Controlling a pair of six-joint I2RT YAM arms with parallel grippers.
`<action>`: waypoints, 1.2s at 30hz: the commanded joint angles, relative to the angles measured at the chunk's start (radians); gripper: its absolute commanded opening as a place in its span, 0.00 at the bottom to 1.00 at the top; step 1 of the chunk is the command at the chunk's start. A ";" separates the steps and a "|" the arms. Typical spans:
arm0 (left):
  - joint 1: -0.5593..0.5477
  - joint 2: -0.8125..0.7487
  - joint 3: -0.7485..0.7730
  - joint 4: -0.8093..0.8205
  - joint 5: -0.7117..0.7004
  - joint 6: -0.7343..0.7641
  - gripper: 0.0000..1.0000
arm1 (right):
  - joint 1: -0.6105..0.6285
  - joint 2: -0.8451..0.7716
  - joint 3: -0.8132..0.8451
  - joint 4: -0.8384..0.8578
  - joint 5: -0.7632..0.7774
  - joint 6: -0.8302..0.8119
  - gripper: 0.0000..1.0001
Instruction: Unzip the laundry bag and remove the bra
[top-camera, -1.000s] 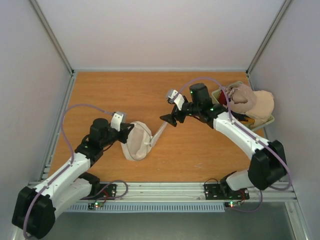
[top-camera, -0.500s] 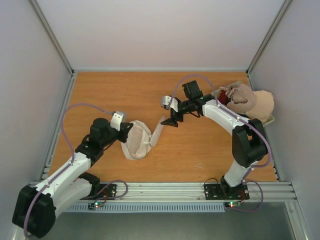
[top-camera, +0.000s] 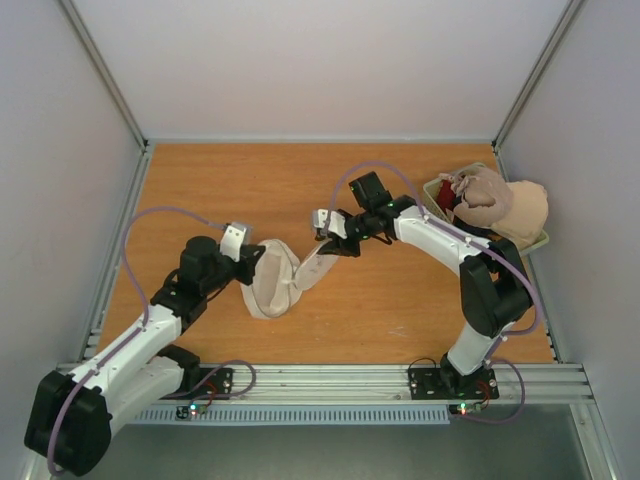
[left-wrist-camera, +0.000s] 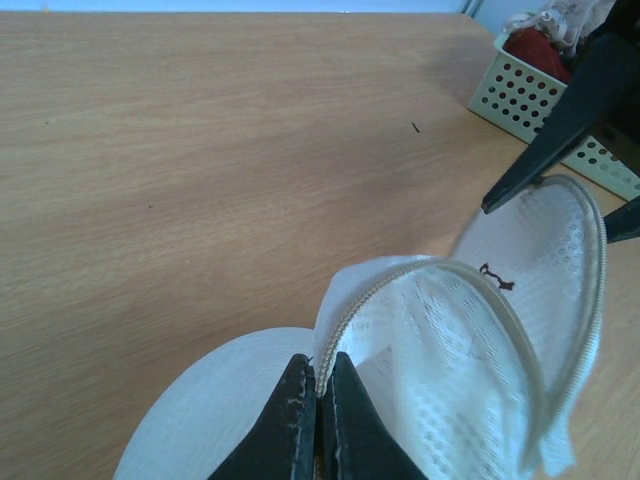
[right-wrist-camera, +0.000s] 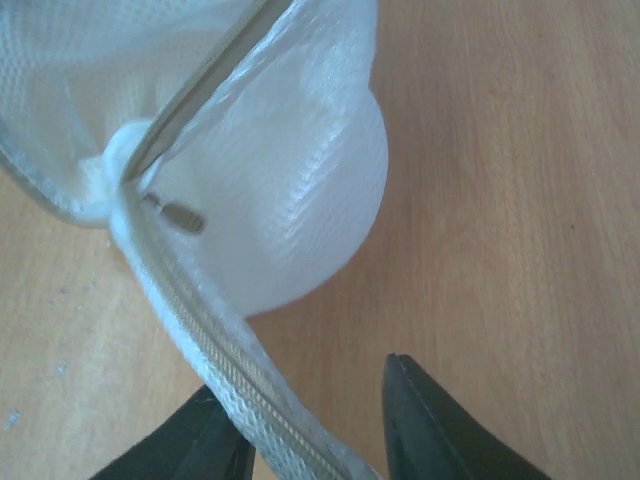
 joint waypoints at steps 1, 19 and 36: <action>0.008 -0.007 -0.007 0.033 -0.037 -0.010 0.01 | -0.004 -0.027 -0.031 0.024 0.075 0.058 0.29; -0.015 -0.008 -0.026 0.131 0.148 -0.236 0.93 | 0.101 -0.113 0.292 -0.328 0.855 0.324 0.01; -0.010 -0.030 -0.026 0.040 -0.012 -0.173 0.99 | 0.276 0.137 0.582 -0.456 1.363 0.323 0.01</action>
